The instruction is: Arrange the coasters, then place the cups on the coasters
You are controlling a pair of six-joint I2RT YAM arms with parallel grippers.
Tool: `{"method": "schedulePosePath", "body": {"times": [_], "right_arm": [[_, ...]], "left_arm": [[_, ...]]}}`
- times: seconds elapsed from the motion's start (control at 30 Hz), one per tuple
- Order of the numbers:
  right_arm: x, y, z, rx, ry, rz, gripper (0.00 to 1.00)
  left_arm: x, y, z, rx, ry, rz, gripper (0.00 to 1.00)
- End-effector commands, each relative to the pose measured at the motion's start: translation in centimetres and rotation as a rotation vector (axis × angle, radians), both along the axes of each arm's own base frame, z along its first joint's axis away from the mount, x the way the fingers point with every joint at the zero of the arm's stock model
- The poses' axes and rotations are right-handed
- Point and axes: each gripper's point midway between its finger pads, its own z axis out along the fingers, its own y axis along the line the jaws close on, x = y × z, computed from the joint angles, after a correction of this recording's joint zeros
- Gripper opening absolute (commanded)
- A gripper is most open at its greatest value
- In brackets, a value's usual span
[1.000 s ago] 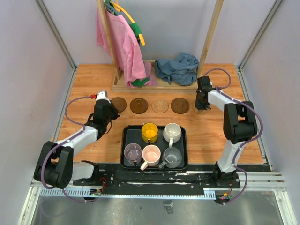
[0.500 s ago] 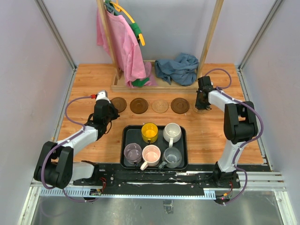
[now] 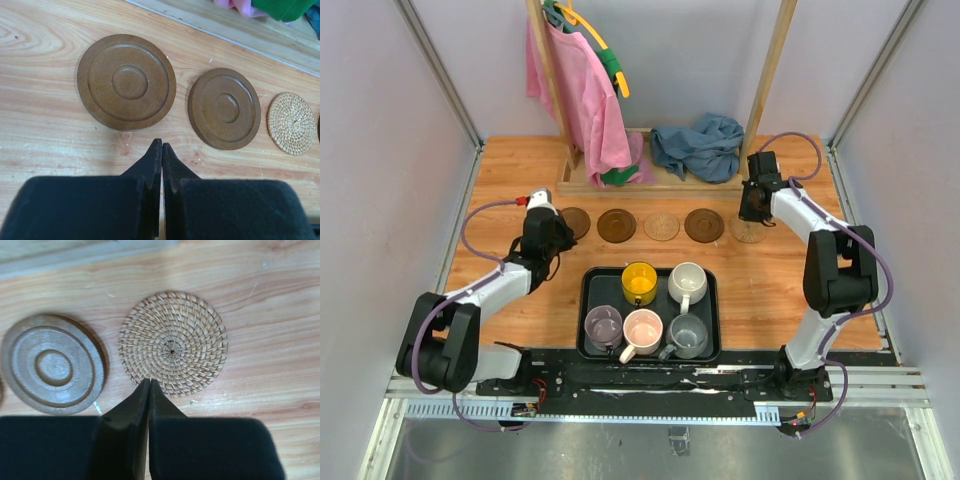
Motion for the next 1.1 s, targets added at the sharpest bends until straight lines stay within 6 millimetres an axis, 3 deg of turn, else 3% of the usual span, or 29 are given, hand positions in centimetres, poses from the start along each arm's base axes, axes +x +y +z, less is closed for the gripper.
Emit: {"method": "schedulePosePath", "body": {"times": [0.0, 0.2, 0.4, 0.7, 0.9, 1.07], "right_arm": [[1.5, 0.6, 3.8, 0.048, -0.099, 0.044, 0.02], [3.4, 5.3, 5.2, 0.219, -0.233, 0.176, 0.02], [4.4, 8.6, 4.3, 0.183, -0.277, 0.283, 0.01], [6.2, 9.9, 2.8, 0.189, -0.319, 0.328, 0.01], [6.4, 10.0, 2.2, 0.179, -0.307, 0.335, 0.01], [6.1, 9.5, 2.7, 0.165, -0.323, 0.329, 0.01]], "left_arm": [[2.1, -0.7, 1.1, 0.005, -0.054, -0.016, 0.01], [4.7, -3.8, 1.0, -0.041, -0.109, -0.150, 0.01], [6.6, -7.0, 1.6, -0.061, -0.201, -0.293, 0.01], [8.6, -10.2, 0.8, -0.049, -0.228, -0.431, 0.01], [8.3, -12.0, -1.2, -0.072, -0.172, -0.489, 0.01], [8.3, -12.6, -1.7, -0.078, -0.158, -0.501, 0.01]]}}
